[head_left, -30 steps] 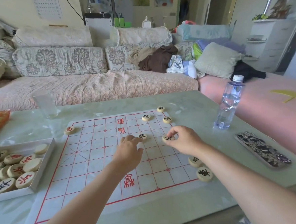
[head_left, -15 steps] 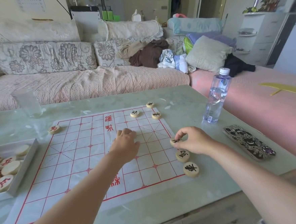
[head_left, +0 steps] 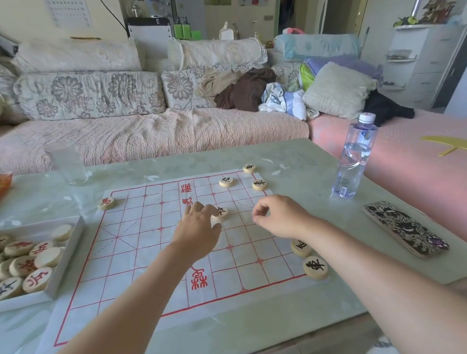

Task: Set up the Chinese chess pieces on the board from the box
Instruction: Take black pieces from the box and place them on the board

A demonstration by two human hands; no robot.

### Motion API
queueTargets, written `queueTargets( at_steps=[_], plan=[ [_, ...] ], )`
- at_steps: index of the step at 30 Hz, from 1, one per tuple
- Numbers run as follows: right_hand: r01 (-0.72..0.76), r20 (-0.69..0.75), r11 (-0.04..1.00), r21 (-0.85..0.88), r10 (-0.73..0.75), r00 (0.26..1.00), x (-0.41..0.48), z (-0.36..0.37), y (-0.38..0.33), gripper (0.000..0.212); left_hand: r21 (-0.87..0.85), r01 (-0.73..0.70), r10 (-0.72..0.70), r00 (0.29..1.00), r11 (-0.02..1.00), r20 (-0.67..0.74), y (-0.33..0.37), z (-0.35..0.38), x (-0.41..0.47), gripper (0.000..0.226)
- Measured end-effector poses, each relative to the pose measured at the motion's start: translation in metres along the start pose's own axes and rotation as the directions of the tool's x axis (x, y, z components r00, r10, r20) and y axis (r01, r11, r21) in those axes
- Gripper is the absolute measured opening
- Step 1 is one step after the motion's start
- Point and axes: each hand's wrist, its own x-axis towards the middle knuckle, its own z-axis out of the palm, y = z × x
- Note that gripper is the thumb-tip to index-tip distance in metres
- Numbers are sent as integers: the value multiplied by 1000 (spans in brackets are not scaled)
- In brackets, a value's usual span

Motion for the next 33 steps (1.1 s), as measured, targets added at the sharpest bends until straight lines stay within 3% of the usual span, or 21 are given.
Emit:
queueTargets(
  at_steps=[12, 25, 29, 33],
  plan=[
    [272, 159, 959, 78, -281, 946, 20, 93, -153, 16, 77, 217, -207, 971, 973, -123, -128, -90, -65, 27],
    [444, 216, 894, 65, -447, 868, 62, 178, -311, 19, 142, 397, -360, 905, 907, -227, -256, -170, -133, 33],
    [468, 249, 880, 82, -472, 845, 71, 197, -345, 20, 146, 455, -432, 886, 878, -168, -287, -197, -146, 40],
    [525, 336, 839, 139, -539, 772, 69, 210, -374, 18, 96, 524, -522, 852, 846, -46, -303, -217, -159, 23]
  ],
)
